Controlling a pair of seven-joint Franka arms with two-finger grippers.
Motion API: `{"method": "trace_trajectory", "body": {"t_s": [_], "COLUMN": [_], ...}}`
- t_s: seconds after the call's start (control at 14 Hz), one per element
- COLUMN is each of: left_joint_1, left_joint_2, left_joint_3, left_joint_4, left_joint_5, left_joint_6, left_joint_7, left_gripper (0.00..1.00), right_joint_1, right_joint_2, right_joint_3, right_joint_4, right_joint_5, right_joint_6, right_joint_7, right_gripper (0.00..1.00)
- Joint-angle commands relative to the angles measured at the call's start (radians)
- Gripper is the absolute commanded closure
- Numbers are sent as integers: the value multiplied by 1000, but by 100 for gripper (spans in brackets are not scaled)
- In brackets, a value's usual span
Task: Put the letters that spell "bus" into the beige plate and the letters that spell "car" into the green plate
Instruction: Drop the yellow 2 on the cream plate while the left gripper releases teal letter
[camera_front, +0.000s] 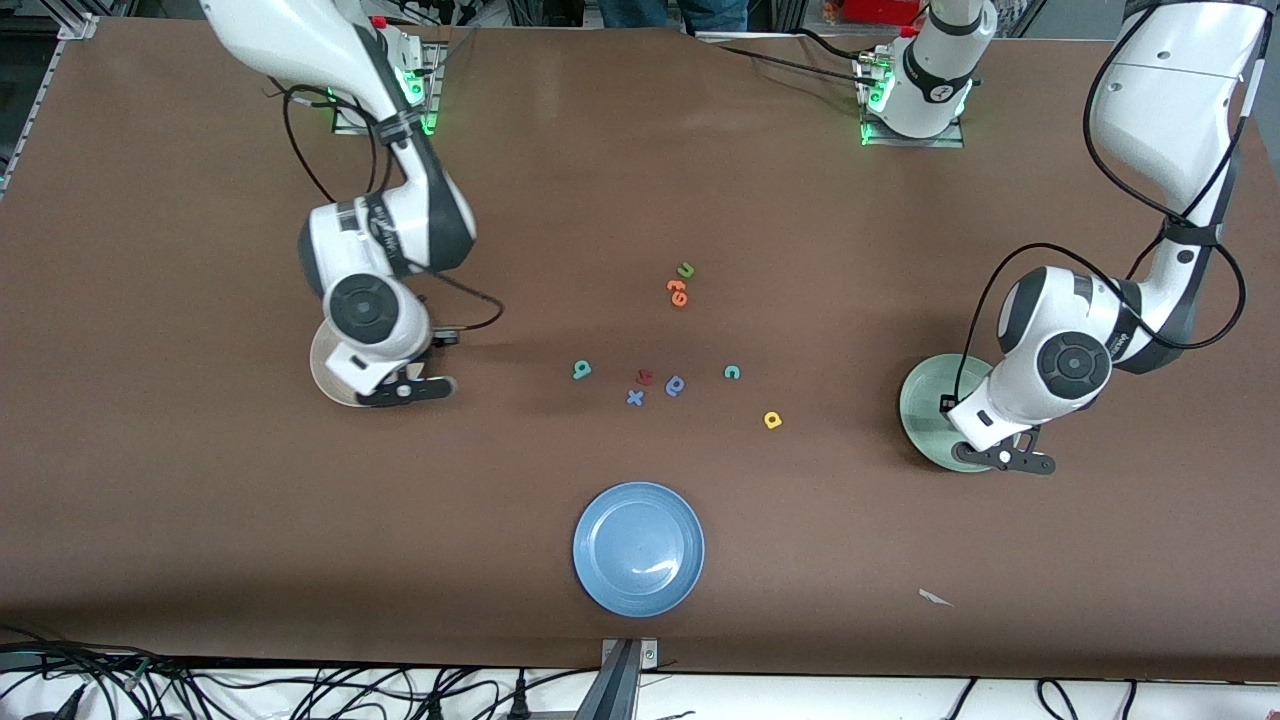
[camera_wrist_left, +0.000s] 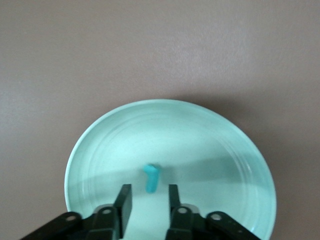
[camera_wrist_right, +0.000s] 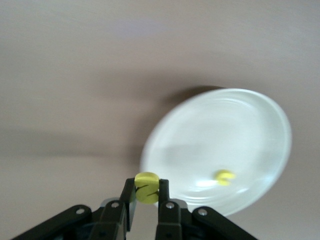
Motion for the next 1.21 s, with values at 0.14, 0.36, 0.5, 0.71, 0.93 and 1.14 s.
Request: {"method": "trace_trajectory", "body": {"t_s": [0.14,0.36,0.5,0.71,0.93,1.14], "left_joint_1": [-44,-147,-221,-311,-374,-414], "left_joint_2": [5,32,74,123,183,236], "left_joint_3": [-23,-22,-22,-14,-11,18], "left_joint_4": [83,104,153,196,259,313], "left_joint_5": [-154,-234,-229,-226,-226,-214], "left_joint_6": [-14,-12,-12,-12,-12,-12], "left_joint_7": [-57,-248,-411,-603,-747,-812], "left_gripper": [0,0,0,0,0,3], "right_joint_1": [-58,-58,-57,-39,-9,30], "right_joint_2": [28,22,5,-15,6,66], "right_joint_3": [-45,-43,-40,42,127,159], "right_joint_4": [-92,-92,-84,-36,29,93], "right_joint_5": [24,45,54,113,115,147], "right_joint_6": [77,76,68,60,80,178], "right_joint_7": [-164,-162,-150,32,282,375], "right_gripper": [69,7,2,2,2,12]}}
